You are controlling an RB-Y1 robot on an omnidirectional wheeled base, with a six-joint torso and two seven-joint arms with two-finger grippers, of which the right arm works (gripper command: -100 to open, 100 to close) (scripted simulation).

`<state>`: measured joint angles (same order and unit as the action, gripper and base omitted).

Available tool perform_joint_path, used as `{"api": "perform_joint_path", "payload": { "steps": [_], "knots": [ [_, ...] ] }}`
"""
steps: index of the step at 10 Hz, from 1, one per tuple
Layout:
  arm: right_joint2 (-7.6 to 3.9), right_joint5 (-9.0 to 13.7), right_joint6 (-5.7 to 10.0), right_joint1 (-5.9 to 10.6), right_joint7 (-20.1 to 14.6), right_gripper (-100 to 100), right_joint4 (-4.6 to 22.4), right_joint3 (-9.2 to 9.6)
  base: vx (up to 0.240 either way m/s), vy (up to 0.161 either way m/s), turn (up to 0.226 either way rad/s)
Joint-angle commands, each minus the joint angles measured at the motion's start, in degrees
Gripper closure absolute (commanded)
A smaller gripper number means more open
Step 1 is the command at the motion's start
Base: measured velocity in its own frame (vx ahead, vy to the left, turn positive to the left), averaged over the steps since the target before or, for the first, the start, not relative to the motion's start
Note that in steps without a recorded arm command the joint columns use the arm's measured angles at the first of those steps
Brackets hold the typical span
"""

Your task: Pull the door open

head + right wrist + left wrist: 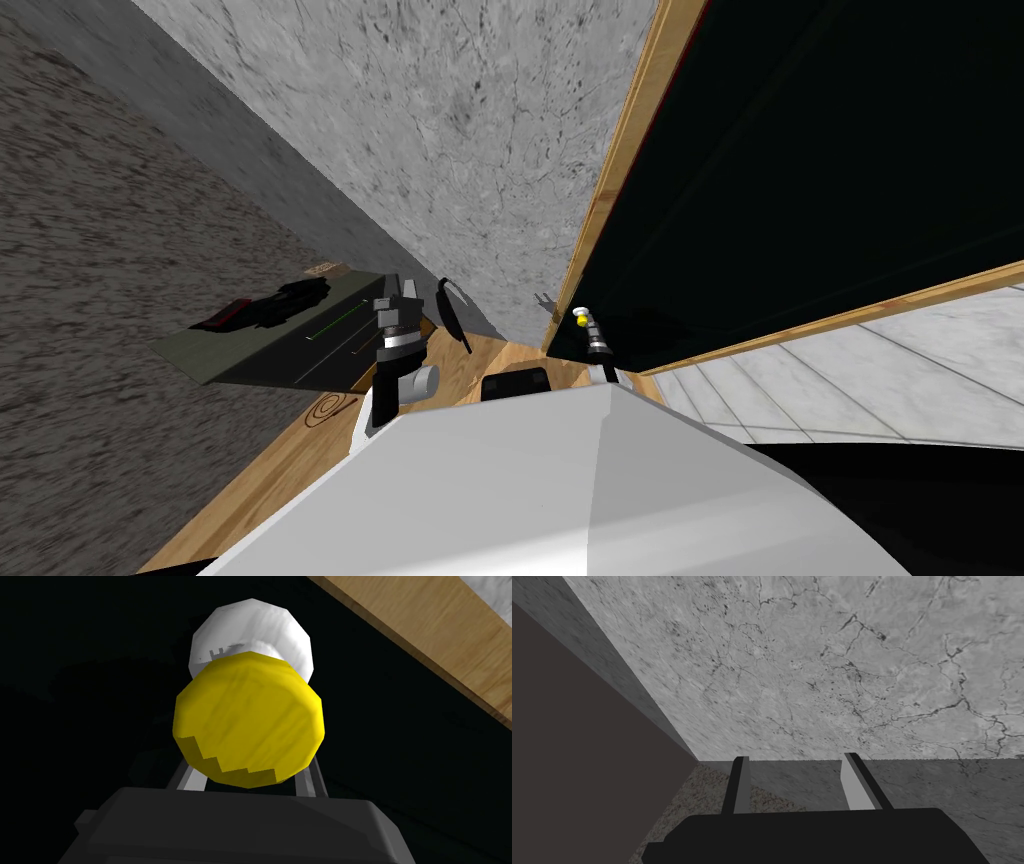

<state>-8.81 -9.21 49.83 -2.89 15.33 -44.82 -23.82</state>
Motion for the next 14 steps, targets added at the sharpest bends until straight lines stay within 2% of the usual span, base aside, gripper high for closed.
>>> {"api": "perform_joint_path", "payload": {
  "steps": [1,2,3,4,5,6,7,8,10,11,12,13,14],
  "knots": [
    [0.45,1.29,-0.34,-0.34,-2.86,100,-1.13,1.49,-0.041,-0.012,0.062],
    [0.45,1.29,-0.34,-0.34,-3.27,100,-1.13,1.49,-0.033,-0.007,0.037],
    [0.2,2.73,-0.39,-0.38,-5.39,100,-1.1,2.18,-0.041,-0.01,0.091],
    [0.2,2.73,-0.39,-0.38,-5.66,100,-1.1,2.18,-0.038,-0.016,0.044],
    [-0.05,4.18,-0.44,-0.42,-7.91,100,-1.07,2.86,-0.043,-0.019,0.051],
    [-0.05,4.18,-0.44,-0.42,-8.06,100,-1.07,2.86,-0.035,-0.019,0.031],
    [-0.31,5.63,-0.49,-0.45,-10.32,100,-1.04,3.55,-0.046,-0.015,0.084],
    [-0.31,5.63,-0.49,-0.45,-10.46,100,-1.04,3.55,-0.047,-0.009,0.044],
    [-0.82,8.55,-0.6,-0.53,-14.16,100,-0.99,4.94,-0.062,-0.015,0.087],
    [-0.82,8.55,-0.6,-0.53,-15.25,100,-0.99,4.94,-0.056,-0.008,0.045],
    [-1.08,10.04,-0.65,-0.57,-17.1,100,-0.96,5.65,-0.045,-0.007,0.072],
    [-1.08,10.04,-0.65,-0.57,-17.65,100,-0.96,5.65,-0.031,-0.01,0.052],
    [-1.34,11.53,-0.7,-0.61,-19.79,100,-0.93,6.35,-0.045,-0.009,0.06]
  ]
}}
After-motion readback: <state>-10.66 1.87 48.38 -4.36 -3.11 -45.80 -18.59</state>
